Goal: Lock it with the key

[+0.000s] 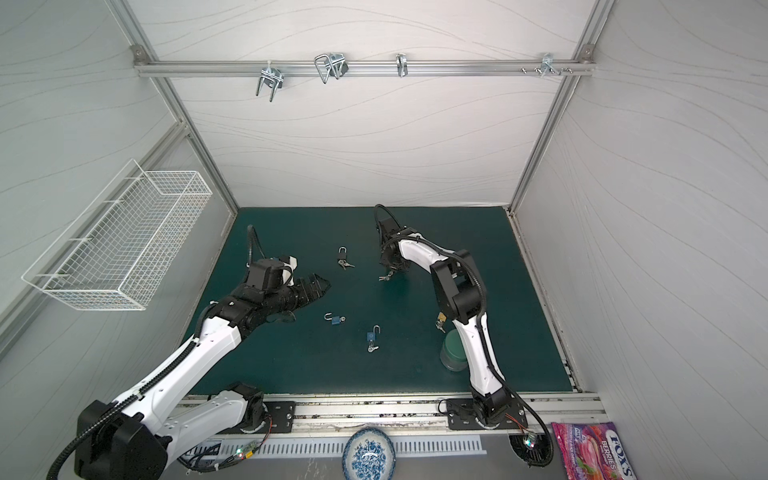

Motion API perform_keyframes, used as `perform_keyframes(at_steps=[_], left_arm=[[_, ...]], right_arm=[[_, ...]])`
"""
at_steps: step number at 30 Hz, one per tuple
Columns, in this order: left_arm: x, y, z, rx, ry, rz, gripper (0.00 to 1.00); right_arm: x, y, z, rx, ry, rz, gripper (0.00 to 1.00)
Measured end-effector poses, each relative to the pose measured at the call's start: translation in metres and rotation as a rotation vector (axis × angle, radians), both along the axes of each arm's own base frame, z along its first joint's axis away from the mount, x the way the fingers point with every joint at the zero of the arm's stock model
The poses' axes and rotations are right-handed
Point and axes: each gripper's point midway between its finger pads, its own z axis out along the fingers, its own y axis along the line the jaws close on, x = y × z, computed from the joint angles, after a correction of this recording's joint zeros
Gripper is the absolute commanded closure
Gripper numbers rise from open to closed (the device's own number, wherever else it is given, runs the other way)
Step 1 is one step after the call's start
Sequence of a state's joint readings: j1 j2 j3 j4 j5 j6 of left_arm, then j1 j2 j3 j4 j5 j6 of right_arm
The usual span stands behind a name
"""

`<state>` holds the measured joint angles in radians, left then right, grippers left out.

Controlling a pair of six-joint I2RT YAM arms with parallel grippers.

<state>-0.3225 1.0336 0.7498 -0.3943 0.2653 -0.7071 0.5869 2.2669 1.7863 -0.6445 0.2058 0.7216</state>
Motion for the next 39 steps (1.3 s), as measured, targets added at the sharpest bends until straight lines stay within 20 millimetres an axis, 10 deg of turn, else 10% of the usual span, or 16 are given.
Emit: perform_keyframes(at_steps=[23,29,39], left_arm=[[-0.003,0.003,0.000,0.010,0.003,0.008,0.02],[-0.004,0.011,0.006,0.011,-0.004,0.028,0.01],[-0.001,0.007,0.078,-0.027,-0.184,-0.024,0.01]], right_arm=[[-0.003,0.000,-0.003,-0.125,0.001,0.130,0.81],[-0.036,-0.013,0.002,-0.108,0.028,0.200,0.90],[-0.090,-0.021,0.127,0.160,-0.244,0.357,1.00]])
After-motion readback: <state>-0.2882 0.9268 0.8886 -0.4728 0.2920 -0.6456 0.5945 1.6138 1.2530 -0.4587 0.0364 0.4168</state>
